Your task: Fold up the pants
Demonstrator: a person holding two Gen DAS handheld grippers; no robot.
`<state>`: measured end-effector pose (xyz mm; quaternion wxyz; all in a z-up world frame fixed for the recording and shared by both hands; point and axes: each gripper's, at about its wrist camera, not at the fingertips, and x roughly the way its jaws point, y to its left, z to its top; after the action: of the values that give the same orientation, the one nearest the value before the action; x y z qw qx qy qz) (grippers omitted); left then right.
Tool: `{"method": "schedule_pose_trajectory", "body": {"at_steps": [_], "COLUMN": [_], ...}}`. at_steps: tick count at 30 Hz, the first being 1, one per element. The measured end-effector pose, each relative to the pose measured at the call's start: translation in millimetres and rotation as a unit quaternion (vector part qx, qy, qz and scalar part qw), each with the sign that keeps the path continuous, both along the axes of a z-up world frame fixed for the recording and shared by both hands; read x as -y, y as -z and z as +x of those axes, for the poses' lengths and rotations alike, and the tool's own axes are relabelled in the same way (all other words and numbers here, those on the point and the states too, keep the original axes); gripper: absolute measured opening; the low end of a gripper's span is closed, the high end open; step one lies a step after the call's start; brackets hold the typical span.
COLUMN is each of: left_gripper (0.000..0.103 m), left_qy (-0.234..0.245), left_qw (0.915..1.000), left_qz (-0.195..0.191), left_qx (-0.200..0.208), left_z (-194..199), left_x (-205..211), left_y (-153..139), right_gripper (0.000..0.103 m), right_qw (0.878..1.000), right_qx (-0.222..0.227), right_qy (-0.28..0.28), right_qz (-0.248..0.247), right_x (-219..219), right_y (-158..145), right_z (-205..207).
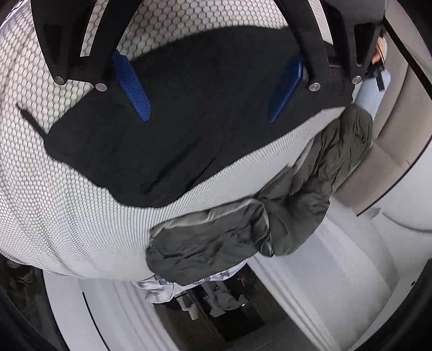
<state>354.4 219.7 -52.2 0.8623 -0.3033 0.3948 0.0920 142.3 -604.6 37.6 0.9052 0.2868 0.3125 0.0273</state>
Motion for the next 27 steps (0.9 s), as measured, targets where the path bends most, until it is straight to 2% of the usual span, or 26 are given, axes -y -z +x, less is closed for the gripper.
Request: {"method": "schedule_pose_trajectory", "body": {"at_steps": [2,4,7,9,12,14,16,17,18,20,23,26,27], "left_gripper": [0.001,0.001,0.002,0.001,0.005,0.019,0.056,0.063,0.065,0.066,0.066,0.058,0.050], "left_qy": [-0.005,-0.021,-0.024,-0.027,-0.028,-0.027,-0.024,-0.023,-0.028,-0.022,-0.009,-0.034,-0.045], "left_qw": [0.9995,0.9987,0.9986,0.9993,0.9996,0.9993,0.9986,0.9982,0.9977,0.9976,0.9982,0.9984,0.9982], "left_qz": [0.014,0.028,0.047,0.019,-0.001,-0.025,-0.045,-0.053,-0.058,-0.063,-0.059,-0.044,-0.038], "left_qx": [0.027,0.036,0.000,-0.018,-0.003,0.012,0.018,0.015,0.019,0.019,0.006,-0.008,-0.009], "left_z": [-21.3,-43.1,-43.3,-42.2,-56.1,-68.8,-77.4,-83.8,-87.7,-88.8,-67.8,-47.7,-45.2], "left_x": [2.2,2.4,1.3,-7.7,-15.8,-18.0,-16.7,-15.6,-14.8,-11.1,-5.5,-4.8,-4.7], "left_y": [-15.8,-21.7,-5.8,11.1,13.0,7.6,7.3,7.7,8.4,9.7,16.3,21.2,20.3], "right_gripper": [0.089,0.090,0.090,0.090,0.089,0.090,0.090,0.090,0.090,0.090,0.090,0.090,0.089], "right_qw": [1.000,1.000,0.999,0.999,0.999,0.998,0.998,0.998,0.997,0.997,0.997,0.996,0.995], "right_qx": [-0.013,-0.017,-0.030,-0.036,-0.041,-0.044,-0.047,-0.047,-0.048,-0.050,-0.056,-0.074,-0.082], "right_qy": [0.005,0.014,0.022,0.028,0.035,0.043,0.043,0.040,0.035,0.028,0.011,-0.003,-0.009], "right_qz": [-0.009,-0.010,-0.004,-0.004,0.003,0.014,0.027,0.033,0.042,0.053,0.057,0.051,0.055], "right_x": [0.9,7.7,18.4,24.1,32.2,38.4,43.0,44.7,45.9,45.5,42.0,38.0,38.3], "right_y": [4.9,10.3,18.6,23.0,25.9,26.9,27.7,28.0,29.3,29.7,31.9,36.8,39.9], "right_z": [0.2,-1.7,-2.7,-4.1,-8.9,-14.9,-20.8,-22.8,-24.7,-25.2,-23.7,-21.2,-20.8]}}
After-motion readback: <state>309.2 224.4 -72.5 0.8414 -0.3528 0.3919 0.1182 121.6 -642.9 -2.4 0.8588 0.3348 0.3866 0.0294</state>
